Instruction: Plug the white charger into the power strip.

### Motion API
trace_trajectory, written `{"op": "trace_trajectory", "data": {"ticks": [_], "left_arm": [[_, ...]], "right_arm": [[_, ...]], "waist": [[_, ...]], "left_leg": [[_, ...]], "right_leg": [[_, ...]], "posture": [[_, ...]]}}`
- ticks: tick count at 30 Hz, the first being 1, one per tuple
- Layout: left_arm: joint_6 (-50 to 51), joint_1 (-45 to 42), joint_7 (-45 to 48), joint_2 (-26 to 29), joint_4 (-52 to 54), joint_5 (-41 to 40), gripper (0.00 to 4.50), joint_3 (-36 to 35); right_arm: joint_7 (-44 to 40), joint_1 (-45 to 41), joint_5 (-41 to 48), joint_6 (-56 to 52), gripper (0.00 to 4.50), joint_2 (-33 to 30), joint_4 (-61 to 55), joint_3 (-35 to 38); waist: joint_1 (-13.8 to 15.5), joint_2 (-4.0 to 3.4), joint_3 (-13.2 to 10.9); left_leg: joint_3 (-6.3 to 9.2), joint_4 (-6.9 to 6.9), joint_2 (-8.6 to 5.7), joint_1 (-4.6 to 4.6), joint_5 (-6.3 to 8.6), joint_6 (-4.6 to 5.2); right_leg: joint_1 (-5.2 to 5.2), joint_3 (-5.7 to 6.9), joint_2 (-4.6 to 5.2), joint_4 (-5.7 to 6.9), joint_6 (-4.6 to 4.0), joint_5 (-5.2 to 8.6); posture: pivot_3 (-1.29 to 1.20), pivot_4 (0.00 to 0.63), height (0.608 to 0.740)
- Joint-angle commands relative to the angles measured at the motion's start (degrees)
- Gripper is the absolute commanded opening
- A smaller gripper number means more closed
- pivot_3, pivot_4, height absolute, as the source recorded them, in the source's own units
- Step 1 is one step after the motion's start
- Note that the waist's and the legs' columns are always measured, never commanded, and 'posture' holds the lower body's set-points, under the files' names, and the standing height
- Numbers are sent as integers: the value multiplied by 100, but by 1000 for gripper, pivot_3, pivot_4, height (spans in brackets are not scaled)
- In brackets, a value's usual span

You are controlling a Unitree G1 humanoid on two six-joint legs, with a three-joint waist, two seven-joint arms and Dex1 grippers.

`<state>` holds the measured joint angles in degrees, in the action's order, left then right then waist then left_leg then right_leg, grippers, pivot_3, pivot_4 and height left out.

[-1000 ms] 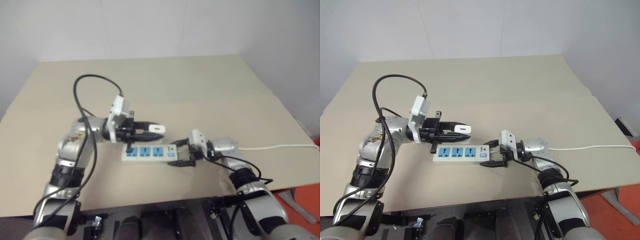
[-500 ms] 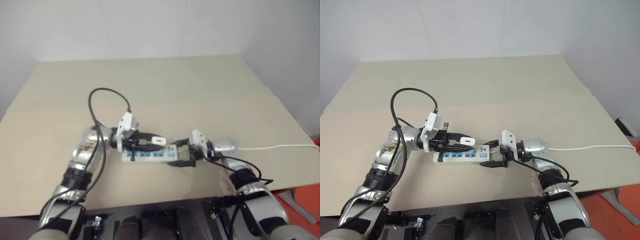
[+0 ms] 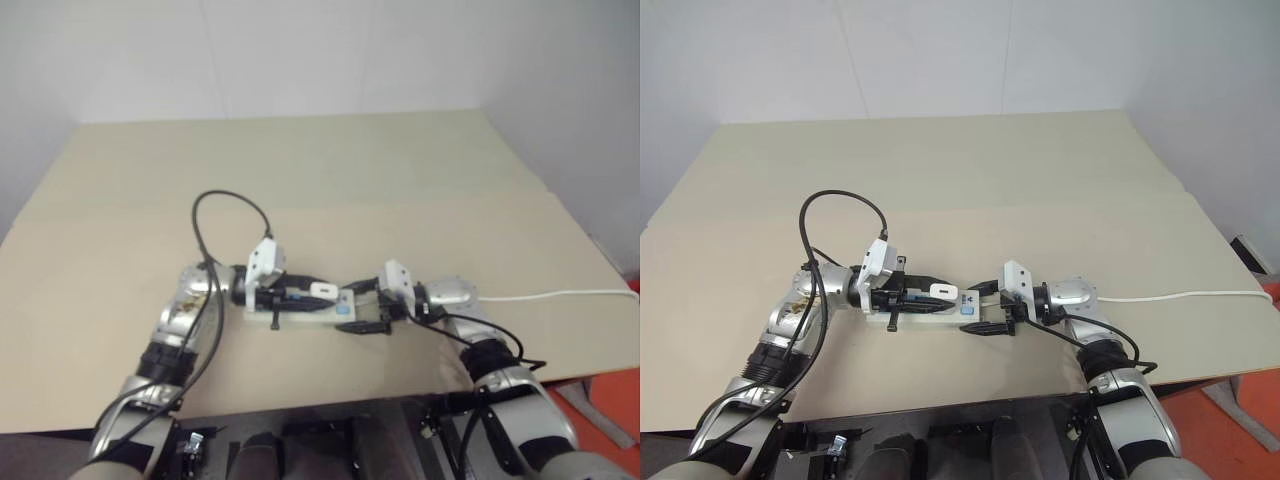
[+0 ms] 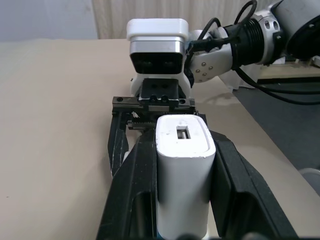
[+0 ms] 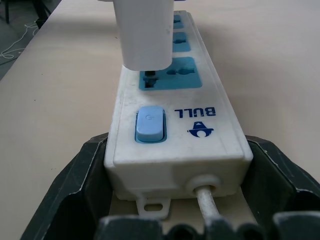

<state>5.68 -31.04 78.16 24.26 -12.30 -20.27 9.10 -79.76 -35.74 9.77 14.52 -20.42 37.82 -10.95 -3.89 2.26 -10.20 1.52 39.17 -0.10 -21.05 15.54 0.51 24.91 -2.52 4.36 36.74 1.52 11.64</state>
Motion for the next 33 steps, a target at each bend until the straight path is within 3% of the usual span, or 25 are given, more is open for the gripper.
{"op": "trace_trajectory", "data": {"ticks": [1, 33], "left_arm": [[-203, 31, -20, -14, -41, 53, 1010, -3], [-273, 103, 76, -211, -253, -44, 1010, -1]], "right_arm": [[-36, 95, -118, -64, 3429, -5, -12, -121], [-11, 60, -127, -85, 3429, -17, -4, -108]], "waist": [[0, 0, 0], [2, -1, 5]], "left_leg": [[0, 0, 0, 0, 0, 0], [1, -31, 2, 69, 2, 3]], "right_leg": [[0, 0, 0, 0, 0, 0], [-78, 4, -1, -51, 1, 0]], "posture": [[0, 150, 740], [0, 150, 740]]}}
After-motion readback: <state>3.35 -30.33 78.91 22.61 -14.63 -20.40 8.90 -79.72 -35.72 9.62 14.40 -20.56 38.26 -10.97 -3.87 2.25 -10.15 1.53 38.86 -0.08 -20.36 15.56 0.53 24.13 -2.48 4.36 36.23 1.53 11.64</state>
